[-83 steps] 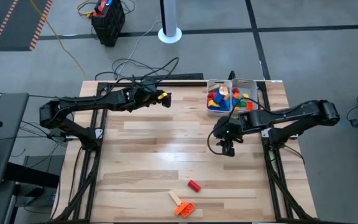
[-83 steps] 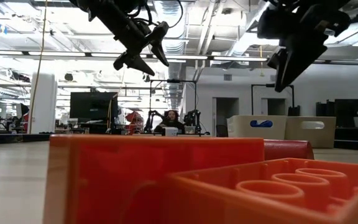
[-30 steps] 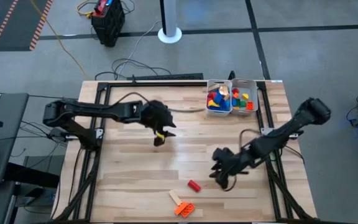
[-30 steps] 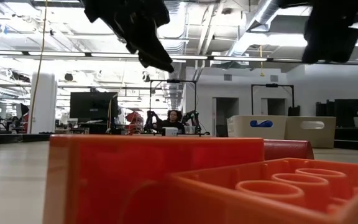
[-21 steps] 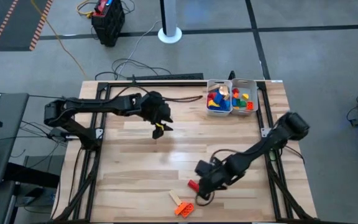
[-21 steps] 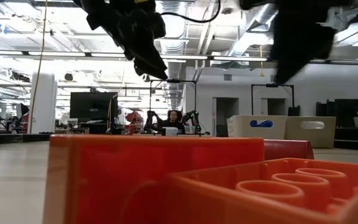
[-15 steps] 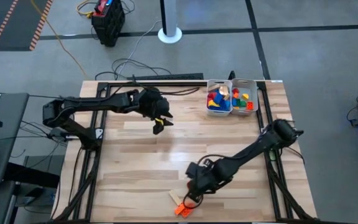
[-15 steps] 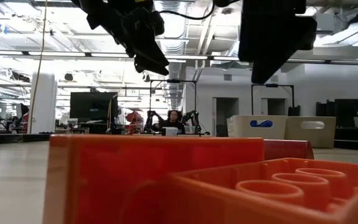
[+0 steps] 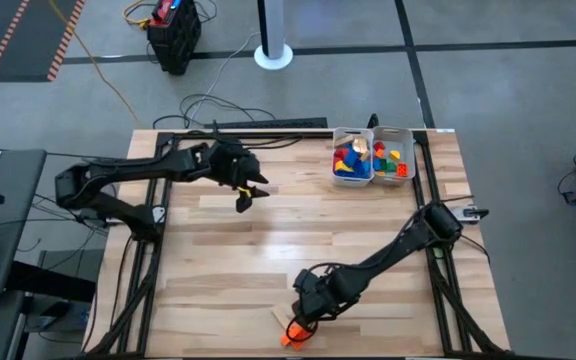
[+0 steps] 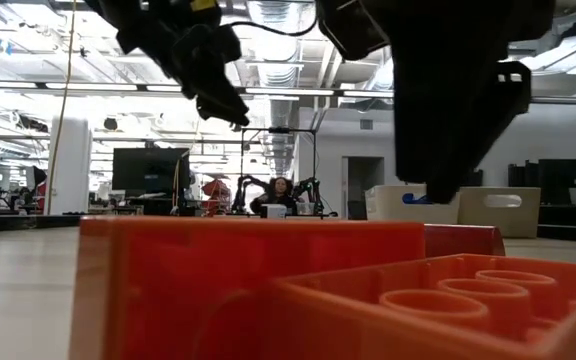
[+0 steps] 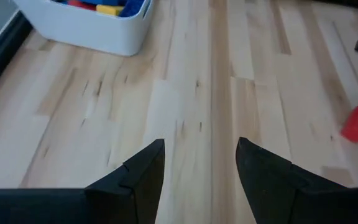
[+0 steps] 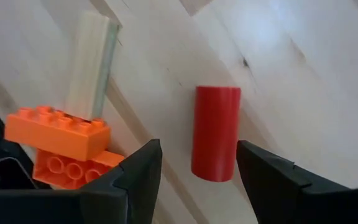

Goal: Sort blocks by size
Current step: Put the large red cylindrical wooden block into the white bin

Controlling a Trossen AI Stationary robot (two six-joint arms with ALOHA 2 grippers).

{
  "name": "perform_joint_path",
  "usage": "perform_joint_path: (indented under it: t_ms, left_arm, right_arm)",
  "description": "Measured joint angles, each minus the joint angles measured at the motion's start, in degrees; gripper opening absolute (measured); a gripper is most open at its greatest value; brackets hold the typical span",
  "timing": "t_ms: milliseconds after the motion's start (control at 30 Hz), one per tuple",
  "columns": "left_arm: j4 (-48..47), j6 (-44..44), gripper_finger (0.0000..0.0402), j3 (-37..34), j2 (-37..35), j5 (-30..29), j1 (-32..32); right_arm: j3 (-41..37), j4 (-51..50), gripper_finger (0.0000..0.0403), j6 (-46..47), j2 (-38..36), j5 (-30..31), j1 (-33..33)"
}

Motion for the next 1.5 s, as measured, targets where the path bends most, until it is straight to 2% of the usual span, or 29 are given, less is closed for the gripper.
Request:
perform_joint_path:
  t_ms: [267, 533, 667, 900, 1100, 1233, 1500]
  left_arm:
    - [-0.1, 0.6, 0.0188, -6.6, -6.2, -0.1, 2.2]
    - [0.0, -0.4, 0.0188, -10.1, -7.4, -0.1, 3.0]
    - [-0.2, -1.3, 0.0188, -10.4, -7.2, 0.1, 2.9]
    - [1.1, -3.3, 0.0188, -10.4, -7.2, 0.2, 2.9]
    - [1.4, -4.3, 0.0188, -10.4, -7.2, 1.2, 2.9]
    - [1.5, -5.1, 0.0188, -10.4, -7.2, 1.8, 2.9]
    - [3.7, -6.9, 0.0188, -10.4, -7.2, 1.8, 2.9]
  right_arm:
    - [0.0, -0.9, 0.0237, -2.4, 1.8, 0.0, 0.1]
    - [0.0, 0.0, 0.0232, -5.7, 3.9, -0.3, -0.5]
    - [-0.1, 1.0, 0.0214, -6.7, 4.7, -1.0, -0.9]
    - [-2.2, 5.1, 0.0155, -9.8, 4.6, -4.2, -2.1]
    - [-2.7, 4.7, 0.0153, -10.7, 4.5, -5.2, -3.6]
    - [-2.8, 2.7, 0.0156, -12.1, 4.1, -5.6, -5.7]
    - [-3.1, -7.9, 0.0153, -18.7, -0.3, -3.2, -12.1]
